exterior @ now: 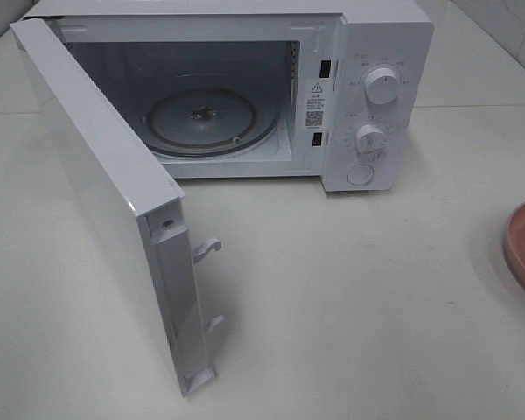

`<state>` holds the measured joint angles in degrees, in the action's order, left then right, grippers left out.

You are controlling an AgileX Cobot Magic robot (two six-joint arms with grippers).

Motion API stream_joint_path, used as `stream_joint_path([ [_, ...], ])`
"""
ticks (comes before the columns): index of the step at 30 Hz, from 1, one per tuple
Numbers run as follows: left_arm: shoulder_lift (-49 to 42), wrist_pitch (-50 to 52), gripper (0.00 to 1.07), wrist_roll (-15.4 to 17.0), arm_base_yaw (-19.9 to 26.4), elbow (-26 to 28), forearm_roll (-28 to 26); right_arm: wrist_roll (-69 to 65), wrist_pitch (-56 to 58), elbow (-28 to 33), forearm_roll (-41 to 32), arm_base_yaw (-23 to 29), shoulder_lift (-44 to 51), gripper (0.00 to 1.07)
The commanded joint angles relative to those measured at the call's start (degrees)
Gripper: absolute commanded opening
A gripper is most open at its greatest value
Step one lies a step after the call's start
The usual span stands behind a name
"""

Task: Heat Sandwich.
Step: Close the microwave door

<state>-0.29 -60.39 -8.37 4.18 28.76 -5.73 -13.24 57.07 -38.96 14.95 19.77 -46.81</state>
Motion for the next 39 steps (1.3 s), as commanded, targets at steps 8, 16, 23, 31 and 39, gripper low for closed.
stream_joint_path([
  [8,-1.2,0.6,0.95,0.4,0.3,0.0,-0.2,3.1,6.5,-0.3,-3.8,-0.3,15.6,0.76],
  [16,-1.2,0.6,0.95,0.4,0.3,0.0,-0.2,3.2,8.0,2.1,-3.3,-0.3,24.5,0.76],
  [23,-1.2,0.6,0.95,0.4,0.3,0.0,-0.2,3.4,5.0,6.9,-3.8,-2.6,32.4,0.76],
  [31,-1.2,0.6,0.95,0.4,0.3,0.0,-0.2,6.2,2.2,9.5,-5.0,-9.1,38.7,0.76],
  [39,-1.2,0.6,0.95,0.4,0.3,0.0,-0.2,10.1,2.2,9.9,-8.5,-14.7,47.5,0.76],
])
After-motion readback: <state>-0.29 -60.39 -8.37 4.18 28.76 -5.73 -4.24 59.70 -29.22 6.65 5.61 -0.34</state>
